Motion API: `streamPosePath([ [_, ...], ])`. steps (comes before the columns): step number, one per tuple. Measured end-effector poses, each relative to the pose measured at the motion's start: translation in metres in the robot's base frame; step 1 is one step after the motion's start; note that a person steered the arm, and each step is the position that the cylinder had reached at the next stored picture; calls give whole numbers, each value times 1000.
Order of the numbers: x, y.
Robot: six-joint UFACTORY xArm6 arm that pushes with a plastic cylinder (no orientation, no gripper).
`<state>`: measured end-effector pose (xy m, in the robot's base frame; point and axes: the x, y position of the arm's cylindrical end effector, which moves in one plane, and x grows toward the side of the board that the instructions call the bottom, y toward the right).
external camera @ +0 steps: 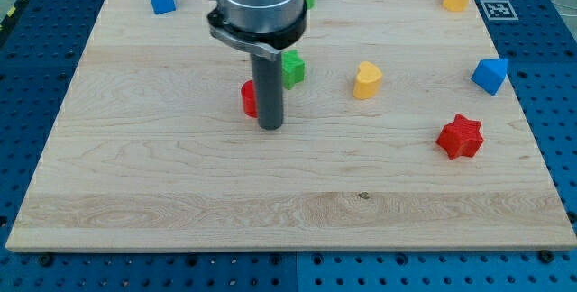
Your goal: Slide the red circle to the center left
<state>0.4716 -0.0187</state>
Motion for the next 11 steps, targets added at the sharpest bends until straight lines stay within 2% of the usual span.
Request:
streamPosePath([
  [1,-7,14],
  [3,-15,-62],
  [5,-20,4],
  [6,-29,7],
  [8,-40,-59],
  [10,-82,-27],
  [11,-92,-56],
])
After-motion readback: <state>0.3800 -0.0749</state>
